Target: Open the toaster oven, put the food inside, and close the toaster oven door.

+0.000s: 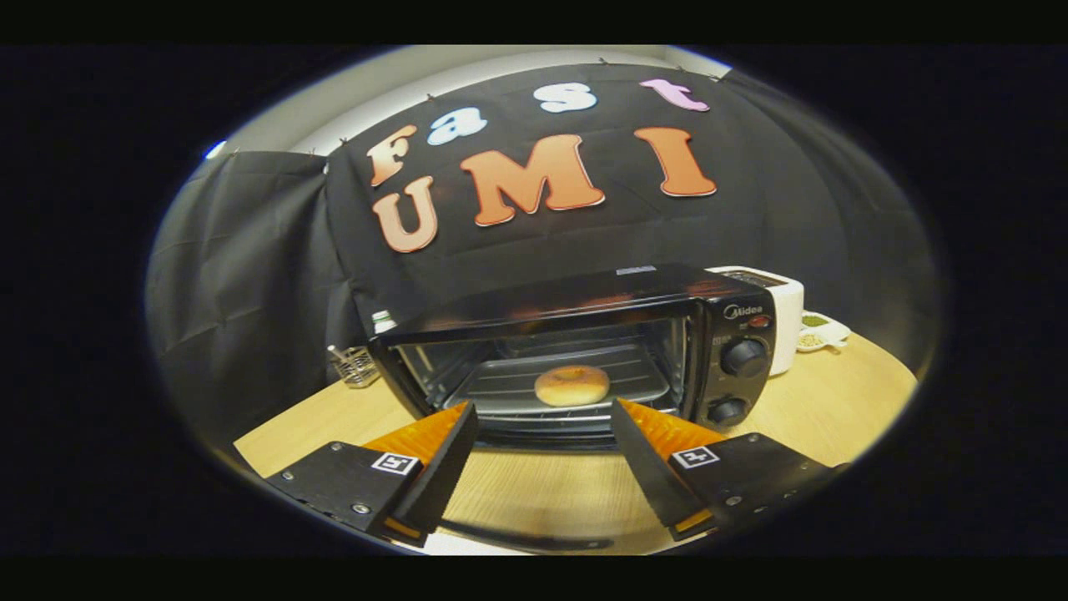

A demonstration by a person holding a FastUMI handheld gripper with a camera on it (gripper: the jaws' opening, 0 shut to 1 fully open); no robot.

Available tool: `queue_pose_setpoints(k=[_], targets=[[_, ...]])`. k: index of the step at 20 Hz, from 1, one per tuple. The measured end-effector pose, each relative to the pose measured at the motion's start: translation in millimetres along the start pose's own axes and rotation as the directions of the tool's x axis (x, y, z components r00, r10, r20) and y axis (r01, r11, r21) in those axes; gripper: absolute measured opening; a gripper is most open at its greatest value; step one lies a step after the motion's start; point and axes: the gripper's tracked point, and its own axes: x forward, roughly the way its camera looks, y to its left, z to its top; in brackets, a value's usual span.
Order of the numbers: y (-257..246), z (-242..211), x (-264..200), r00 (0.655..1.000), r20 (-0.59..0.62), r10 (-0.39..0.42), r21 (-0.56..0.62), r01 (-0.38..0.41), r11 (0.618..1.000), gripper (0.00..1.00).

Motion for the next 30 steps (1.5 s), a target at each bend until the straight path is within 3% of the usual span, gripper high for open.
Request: queue_pose_setpoints(k=[5, 16, 23, 30], targets=[[19, -31, -40, 0.997, -0.041, 0.066, -0.013, -0.066, 0.998, 0.94], [22, -82, -89, 0.990, -0.115, 0.083, -0.060, -0.090, 0.994, 0.94], [16, -126, -96, 0.975, -0.222, 0.031, -0.123, -0.060, 0.991, 0.92], [9, -136, -84, 0.965, -0.264, -0.009, -0.105, -0.019, 0.994, 0.92]])
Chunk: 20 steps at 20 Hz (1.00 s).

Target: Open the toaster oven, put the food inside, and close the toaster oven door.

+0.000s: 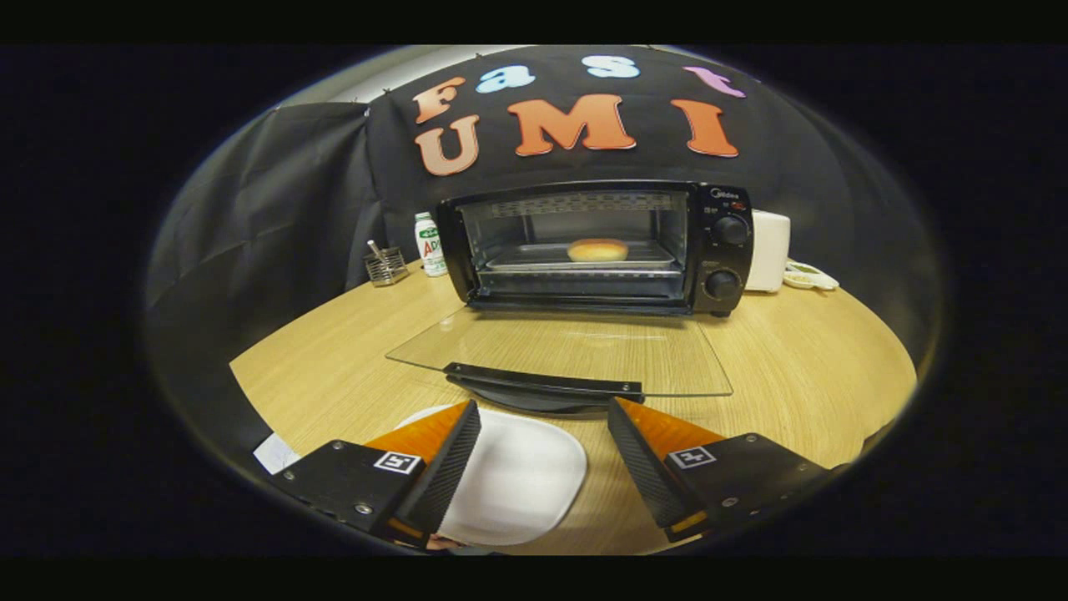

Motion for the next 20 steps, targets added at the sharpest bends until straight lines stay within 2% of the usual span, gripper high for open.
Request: queue_pose_setpoints(k=[4, 10, 20], targets=[[2, 2, 1, 1.000, -0.023, -0.010, 0.014, 0.010, 1.000, 0.92], [4, 25, -6, 1.000, 0.022, -0.010, 0.034, 0.009, 0.999, 0.92], [2, 81, -13, 0.989, 0.144, -0.045, -0.047, 0.052, 0.998, 0.87]])
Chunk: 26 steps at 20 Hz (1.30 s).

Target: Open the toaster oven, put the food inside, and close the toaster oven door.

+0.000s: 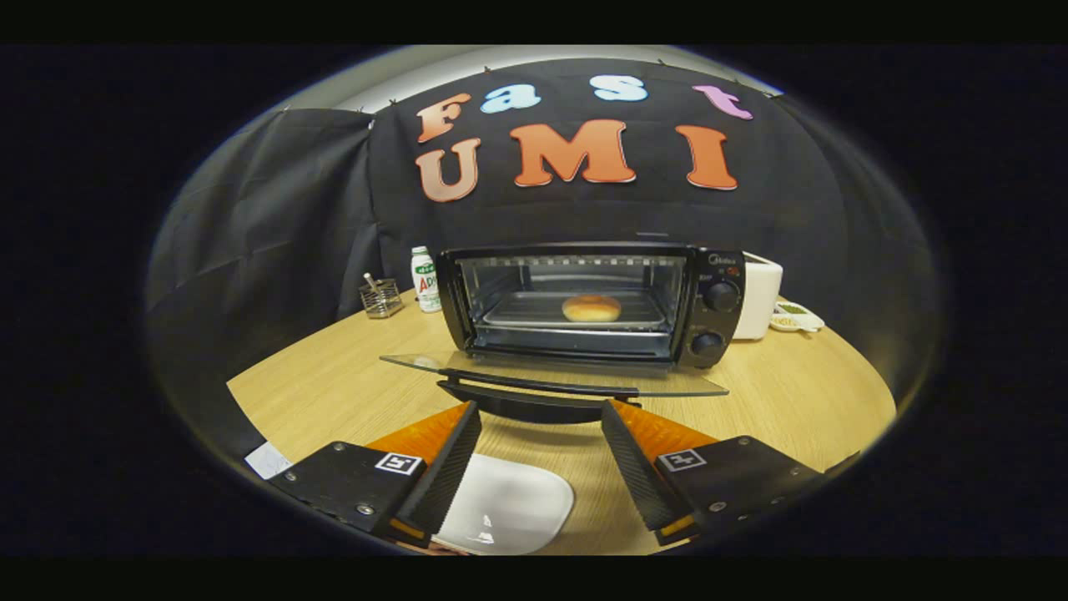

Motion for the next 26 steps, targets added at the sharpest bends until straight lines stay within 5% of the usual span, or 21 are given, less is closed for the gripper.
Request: queue_pose_setpoints(k=[3, 8, 15, 26], targets=[[-12, 1, 17, 0.998, -0.027, -0.053, -0.031, 0.052, 0.998, 0.87], [-9, 30, 48, 1.000, 0.008, -0.023, 0.083, 0.023, 0.996, 0.87], [-20, 75, 82, 0.990, 0.109, -0.088, -0.029, 0.091, 0.995, 0.87], [-29, 99, 106, 0.984, 0.145, -0.106, 0.022, 0.104, 0.994, 0.87]])
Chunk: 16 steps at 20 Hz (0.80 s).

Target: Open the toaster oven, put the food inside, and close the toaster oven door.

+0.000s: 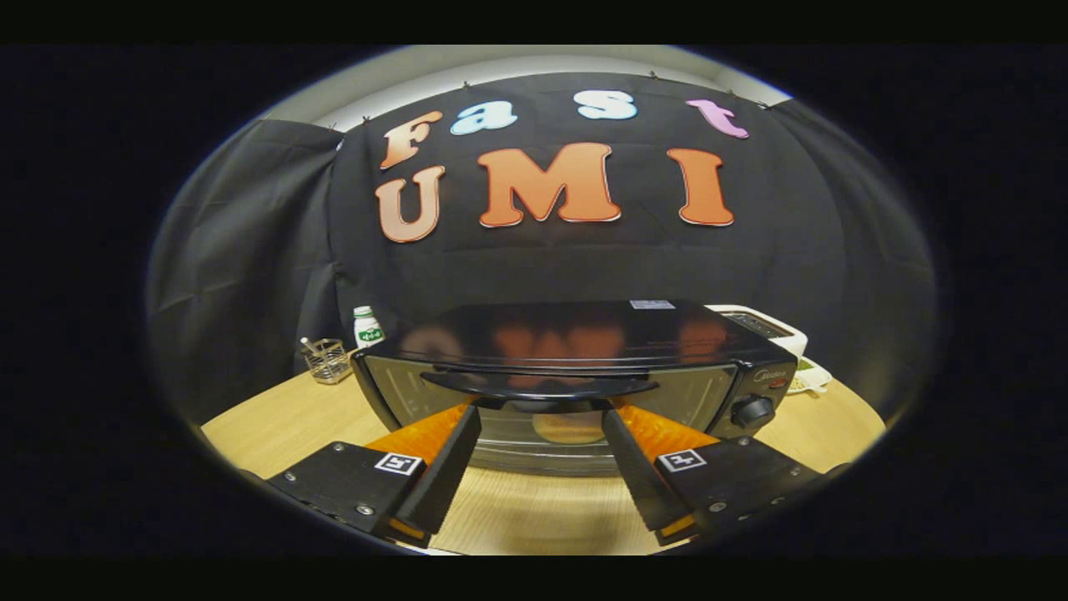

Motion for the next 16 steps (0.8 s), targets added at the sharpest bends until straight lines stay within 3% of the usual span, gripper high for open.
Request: queue_pose_setpoints(k=[3, 10, 16], targets=[[2, 1, -18, 1.000, 0.011, 0.014, -0.042, -0.013, 0.999, 0.87], [4, 55, -81, 0.977, 0.213, 0.030, -0.167, 0.006, 0.986, 0.88], [-9, 85, -134, 0.953, 0.301, 0.035, -0.122, 0.002, 0.993, 0.91]])
